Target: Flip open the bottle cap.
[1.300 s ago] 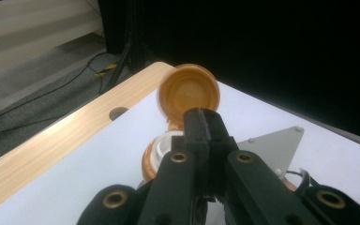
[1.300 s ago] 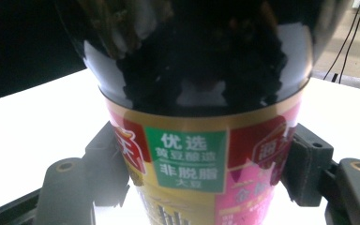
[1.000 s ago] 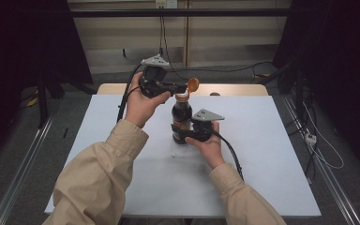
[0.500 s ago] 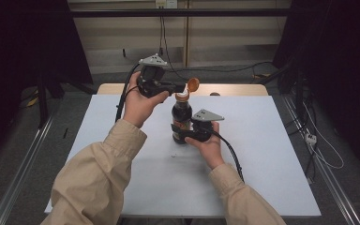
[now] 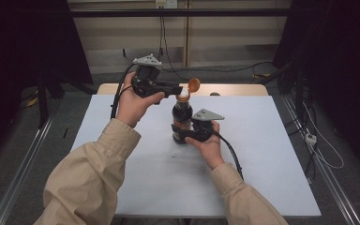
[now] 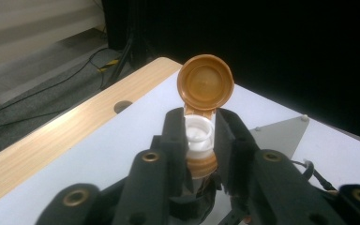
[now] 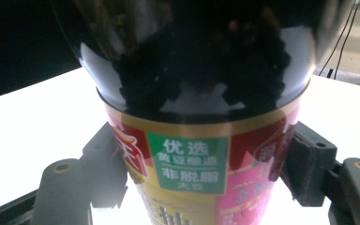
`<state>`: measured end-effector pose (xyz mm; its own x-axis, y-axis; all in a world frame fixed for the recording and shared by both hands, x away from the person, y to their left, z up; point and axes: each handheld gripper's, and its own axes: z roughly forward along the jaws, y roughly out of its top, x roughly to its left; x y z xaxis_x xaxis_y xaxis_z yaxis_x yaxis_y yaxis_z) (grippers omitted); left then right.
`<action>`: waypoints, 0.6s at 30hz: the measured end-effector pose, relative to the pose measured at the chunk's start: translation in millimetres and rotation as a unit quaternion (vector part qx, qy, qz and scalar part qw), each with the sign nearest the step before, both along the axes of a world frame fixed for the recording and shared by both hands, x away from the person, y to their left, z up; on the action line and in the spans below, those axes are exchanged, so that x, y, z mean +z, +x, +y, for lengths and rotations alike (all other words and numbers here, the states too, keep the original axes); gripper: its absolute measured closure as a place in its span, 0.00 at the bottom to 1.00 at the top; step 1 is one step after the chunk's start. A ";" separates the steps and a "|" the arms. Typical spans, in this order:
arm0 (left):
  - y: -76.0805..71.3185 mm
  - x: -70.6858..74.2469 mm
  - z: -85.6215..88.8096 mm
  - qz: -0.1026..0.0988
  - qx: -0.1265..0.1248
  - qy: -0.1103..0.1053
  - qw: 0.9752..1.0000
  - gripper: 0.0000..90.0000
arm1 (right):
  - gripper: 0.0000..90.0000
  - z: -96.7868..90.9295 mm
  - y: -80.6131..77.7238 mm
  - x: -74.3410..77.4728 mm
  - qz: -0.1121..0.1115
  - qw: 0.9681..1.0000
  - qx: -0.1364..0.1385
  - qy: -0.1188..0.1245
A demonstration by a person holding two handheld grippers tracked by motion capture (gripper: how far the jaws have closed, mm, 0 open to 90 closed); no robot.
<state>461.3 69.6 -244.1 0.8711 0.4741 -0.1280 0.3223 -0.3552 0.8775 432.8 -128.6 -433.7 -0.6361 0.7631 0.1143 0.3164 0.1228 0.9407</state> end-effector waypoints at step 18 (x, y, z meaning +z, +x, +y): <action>-3.9 -10.1 14.5 0.004 0.015 -0.021 1.000 0.53 | 0.25 -10.0 -5.6 11.5 0.021 1.000 0.005 -0.011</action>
